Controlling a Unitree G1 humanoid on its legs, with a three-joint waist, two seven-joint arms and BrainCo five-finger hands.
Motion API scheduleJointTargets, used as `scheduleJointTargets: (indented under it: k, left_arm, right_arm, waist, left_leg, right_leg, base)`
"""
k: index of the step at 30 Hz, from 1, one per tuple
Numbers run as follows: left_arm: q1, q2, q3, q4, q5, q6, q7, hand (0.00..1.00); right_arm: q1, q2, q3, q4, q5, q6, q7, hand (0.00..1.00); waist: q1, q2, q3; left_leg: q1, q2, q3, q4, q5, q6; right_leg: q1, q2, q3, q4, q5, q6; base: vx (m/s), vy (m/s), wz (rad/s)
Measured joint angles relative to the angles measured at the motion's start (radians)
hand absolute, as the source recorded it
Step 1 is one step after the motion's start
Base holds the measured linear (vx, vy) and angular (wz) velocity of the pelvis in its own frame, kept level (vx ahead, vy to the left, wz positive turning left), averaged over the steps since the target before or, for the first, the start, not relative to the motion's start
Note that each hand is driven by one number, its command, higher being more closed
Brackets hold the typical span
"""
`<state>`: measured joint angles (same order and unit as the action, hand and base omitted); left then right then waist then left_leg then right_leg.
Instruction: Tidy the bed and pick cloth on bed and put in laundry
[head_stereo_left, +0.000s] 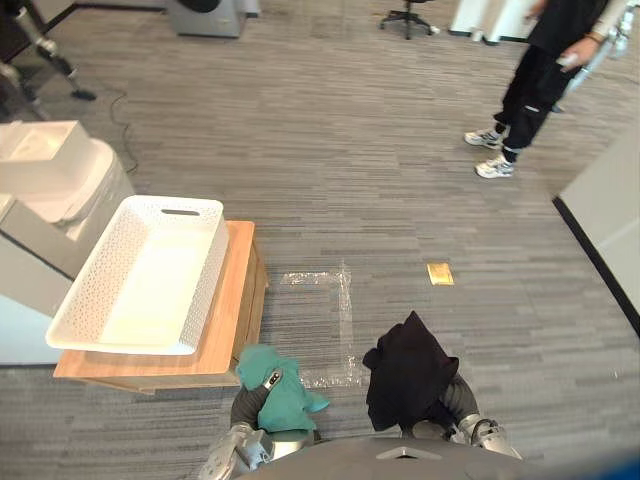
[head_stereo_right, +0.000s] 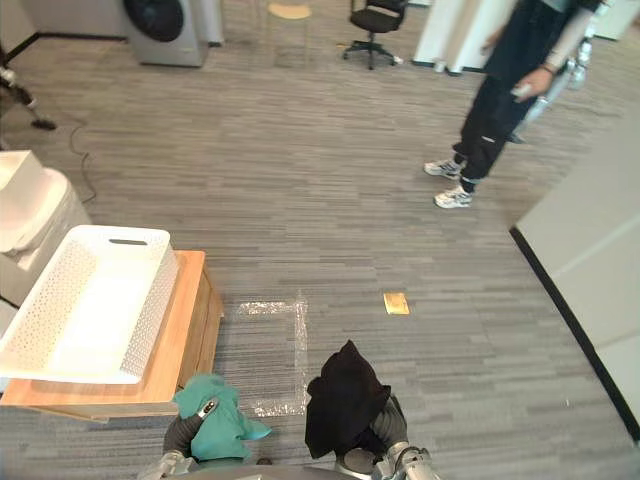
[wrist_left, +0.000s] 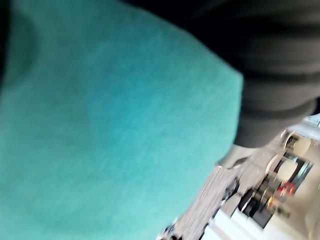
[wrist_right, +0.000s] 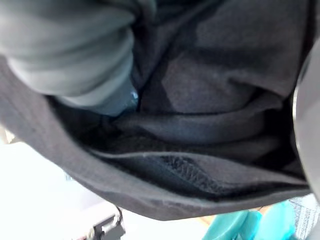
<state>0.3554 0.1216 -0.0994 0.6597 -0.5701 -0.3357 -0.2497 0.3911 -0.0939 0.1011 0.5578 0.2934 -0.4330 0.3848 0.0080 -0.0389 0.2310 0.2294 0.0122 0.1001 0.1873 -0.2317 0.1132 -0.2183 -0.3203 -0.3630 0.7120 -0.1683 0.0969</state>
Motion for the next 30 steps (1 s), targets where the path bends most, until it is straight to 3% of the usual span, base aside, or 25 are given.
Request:
scheduleJointTargets:
  k: [1, 2, 4, 5, 6, 7, 8, 10, 11, 12, 14, 17, 18, 20, 21, 24, 25, 26, 27, 28, 29, 30]
  left_arm:
    - [-0.008, 0.001, -0.001, 0.006, 0.001, 0.005, 0.01, 1.0]
    - [-0.025, 0.002, -0.001, 0.023, 0.003, 0.003, 0.01, 1.0]
    - [-0.027, 0.003, -0.004, 0.035, 0.004, -0.002, 0.009, 1.0]
    - [-0.015, 0.01, -0.003, 0.04, 0.004, -0.006, 0.009, 1.0]
    - [0.0, -0.012, 0.003, 0.041, 0.002, -0.006, 0.008, 1.0]
    - [0.009, -0.024, 0.003, 0.038, 0.0, -0.007, 0.006, 1.0]
    - [0.026, -0.056, 0.014, 0.038, -0.007, -0.014, 0.005, 1.0]
    - [0.026, -0.081, 0.046, 0.041, -0.012, -0.013, -0.009, 1.0]
    - [0.027, -0.09, 0.055, 0.039, -0.033, -0.014, -0.019, 1.0]
    - [0.025, -0.095, 0.067, 0.026, -0.046, -0.022, -0.039, 1.0]
    - [0.026, -0.095, 0.064, 0.003, -0.043, -0.025, -0.058, 1.0]
    - [0.031, -0.098, 0.051, -0.019, -0.046, -0.016, -0.061, 1.0]
    - [0.031, -0.095, 0.04, -0.023, -0.045, -0.008, -0.062, 1.0]
    - [0.022, -0.098, 0.038, -0.021, -0.039, 0.001, -0.061, 1.0]
    - [0.015, -0.101, 0.039, -0.022, -0.038, -0.002, -0.061, 1.0]
    - [0.01, -0.077, 0.041, -0.031, -0.038, -0.009, -0.058, 1.0]
    - [0.014, -0.081, 0.041, -0.031, -0.038, -0.011, -0.057, 1.0]
    - [0.014, -0.088, 0.038, -0.03, -0.034, -0.012, -0.057, 1.0]
    - [0.014, -0.092, 0.039, -0.03, -0.028, -0.012, -0.056, 1.0]
    - [0.011, -0.084, 0.042, -0.038, -0.02, -0.018, -0.054, 1.0]
    - [0.014, -0.071, 0.043, -0.038, -0.015, -0.021, -0.048, 1.0]
    - [0.021, -0.062, 0.043, -0.037, -0.006, -0.02, -0.045, 1.0]
  right_arm:
    - [0.001, 0.001, 0.003, 0.008, 0.006, -0.003, 0.004, 1.0]
    - [0.004, 0.003, 0.003, 0.006, 0.015, -0.014, 0.009, 1.0]
    - [0.007, 0.004, 0.0, 0.005, 0.018, -0.028, 0.021, 1.0]
    - [0.016, 0.011, 0.004, 0.004, 0.017, -0.033, 0.032, 1.0]
    - [0.016, 0.007, 0.004, 0.001, 0.019, -0.033, 0.033, 1.0]
    - [0.015, 0.001, 0.007, -0.005, 0.019, -0.033, 0.033, 1.0]
    - [0.007, -0.024, 0.015, -0.039, 0.016, -0.037, 0.041, 1.0]
    - [-0.024, -0.039, 0.029, -0.023, 0.016, -0.034, 0.035, 1.0]
    - [-0.037, -0.04, 0.032, -0.01, 0.015, -0.024, 0.032, 1.0]
    - [-0.043, -0.042, 0.039, -0.009, 0.015, -0.017, 0.032, 1.0]
    - [-0.043, -0.045, 0.035, -0.009, 0.012, -0.016, 0.038, 1.0]
    - [-0.038, -0.044, 0.022, -0.009, -0.004, -0.016, 0.051, 1.0]
    - [-0.034, -0.038, 0.022, -0.006, -0.004, -0.015, 0.057, 1.0]
    - [0.002, -0.022, 0.024, -0.005, -0.008, -0.013, 0.057, 1.0]
    - [0.009, -0.021, 0.024, -0.006, -0.009, -0.013, 0.057, 1.0]
    - [-0.022, -0.018, 0.031, -0.005, -0.023, -0.018, 0.054, 1.0]
    - [-0.039, -0.025, 0.032, -0.005, -0.024, -0.021, 0.052, 1.0]
    - [-0.065, -0.04, 0.03, -0.007, -0.023, -0.022, 0.044, 1.0]
    - [-0.077, -0.044, 0.029, -0.008, -0.022, -0.022, 0.041, 1.0]
    - [-0.106, -0.042, 0.031, -0.014, -0.023, -0.018, 0.037, 1.0]
    - [-0.113, -0.039, 0.038, -0.028, -0.022, -0.017, 0.038, 1.0]
    - [-0.113, -0.033, 0.047, -0.03, -0.022, -0.017, 0.038, 1.0]
  waist:
    - [-0.008, 0.01, 0.003]
    - [-0.017, 0.008, 0.003]
    - [-0.019, -0.005, 0.0]
    - [-0.021, -0.021, -0.002]
    - [-0.008, 0.02, -0.007]
    - [-0.004, 0.045, -0.016]
    - [0.005, 0.087, -0.025]
    - [0.007, 0.089, -0.021]
    - [0.008, 0.082, -0.015]
    - [0.009, 0.084, -0.003]
    - [0.013, 0.085, -0.004]
    - [0.014, 0.1, -0.008]
    - [0.01, 0.104, -0.014]
    - [-0.003, 0.071, -0.034]
    - [-0.003, 0.071, -0.037]
    - [0.039, 0.046, -0.026]
    - [0.047, 0.038, -0.032]
    - [0.047, 0.048, -0.038]
    - [0.044, 0.05, -0.039]
    - [0.042, 0.036, -0.029]
    - [0.04, 0.019, -0.018]
    - [0.04, 0.018, -0.014]
  left_leg:
    - [0.013, 0.022, -0.049, 0.004, -0.01, -0.018]
    - [0.013, 0.03, -0.101, 0.003, -0.023, -0.043]
    - [0.026, 0.028, -0.14, -0.001, -0.063, -0.102]
    - [0.054, 0.038, -0.152, 0.004, -0.122, -0.141]
    - [0.069, 0.087, -0.165, 0.016, -0.149, -0.174]
    - [0.07, 0.115, -0.166, 0.02, -0.158, -0.186]
    - [0.07, 0.165, -0.166, 0.037, -0.164, -0.195]
    - [0.034, 0.182, -0.163, 0.137, -0.125, -0.189]
    - [-0.023, 0.196, -0.158, 0.26, -0.089, -0.168]
    - [-0.126, 0.239, -0.116, 0.469, 0.003, -0.173]
    - [-0.218, 0.248, -0.029, 0.581, -0.024, -0.175]
    - [-0.269, 0.184, 0.128, 0.442, -0.016, -0.194]
    - [-0.276, 0.17, 0.236, 0.343, 0.015, -0.176]
    - [-0.251, 0.148, 0.341, 0.206, 0.037, -0.155]
    - [-0.249, 0.144, 0.365, 0.185, 0.045, -0.142]
    - [-0.272, 0.141, 0.4, 0.215, 0.049, -0.126]
    - [-0.267, 0.123, 0.399, 0.201, 0.036, -0.114]
    - [-0.243, 0.108, 0.381, 0.16, 0.004, -0.084]
    - [-0.229, 0.098, 0.373, 0.132, -0.016, -0.074]
    - [-0.19, 0.057, 0.354, 0.098, -0.012, -0.064]
    - [-0.146, 0.025, 0.319, 0.062, -0.01, -0.058]
    - [-0.125, 0.02, 0.298, 0.05, -0.01, -0.056]
  right_leg:
    - [0.018, 0.06, 0.047, -0.251, 0.033, 0.009]
    - [0.038, 0.094, 0.116, -0.493, 0.107, 0.042]
    - [0.028, 0.086, 0.196, -0.609, 0.126, 0.064]
    - [0.026, 0.075, 0.216, -0.573, 0.181, 0.056]
    - [0.014, 0.098, 0.196, -0.479, 0.208, 0.042]
    - [0.004, 0.111, 0.179, -0.437, 0.201, 0.029]
    - [-0.025, 0.128, 0.142, -0.321, 0.128, -0.019]
    - [-0.012, 0.127, 0.111, -0.27, 0.065, -0.032]
    - [0.024, 0.127, 0.086, -0.285, 0.05, -0.039]
    - [0.114, 0.142, 0.035, -0.357, 0.045, -0.048]
    - [0.188, 0.142, -0.019, -0.426, 0.043, -0.05]
    - [0.272, 0.134, -0.123, -0.512, 0.057, -0.048]
    - [0.301, 0.133, -0.184, -0.524, 0.053, -0.044]
    - [0.336, 0.095, -0.295, -0.515, 0.037, -0.027]
    - [0.345, 0.088, -0.322, -0.514, 0.035, -0.025]
    - [0.395, 0.08, -0.373, -0.525, 0.04, -0.019]
    - [0.4, 0.068, -0.388, -0.501, 0.035, -0.011]
    - [0.39, 0.037, -0.392, -0.414, 0.011, 0.025]
    - [0.371, 0.009, -0.385, -0.338, -0.006, 0.037]
    - [0.31, -0.087, -0.322, -0.121, -0.011, 0.007]
    - [0.234, -0.151, -0.215, 0.073, 0.065, -0.035]
    - [0.2, -0.159, -0.157, 0.138, 0.08, -0.026]
  base:
    - [0.42, -0.331, 1.29]
    - [0.42, -0.36, 1.39]
    - [0.4, -0.425, 1.26]
    - [0.42, -0.522, 1.18]
    - [0.33, -0.443, 0.89]
    - [0.38, -0.468, 0.66]
    - [0.35, -0.383, 0.56]
    - [0.31, -0.359, 0.51]
    - [0.28, -0.371, 0.75]
    - [0.29, -0.398, 0.77]
    - [0.23, -0.271, 0.74]
    - [0.2, -0.114, 0.71]
    - [0.22, -0.034, 1.37]
    - [0.26, -0.023, 1.77]
    - [0.25, 0.004, 1.39]
    - [0.19, 0.028, 0.76]
    - [0.16, 0.114, 0.56]
    - [0.16, 0.143, 0.6]
    - [0.16, 0.162, 0.69]
    - [0.16, 0.117, 0.71]
    - [0.19, 0.082, 0.78]
    - [0.18, 0.016, 0.81]
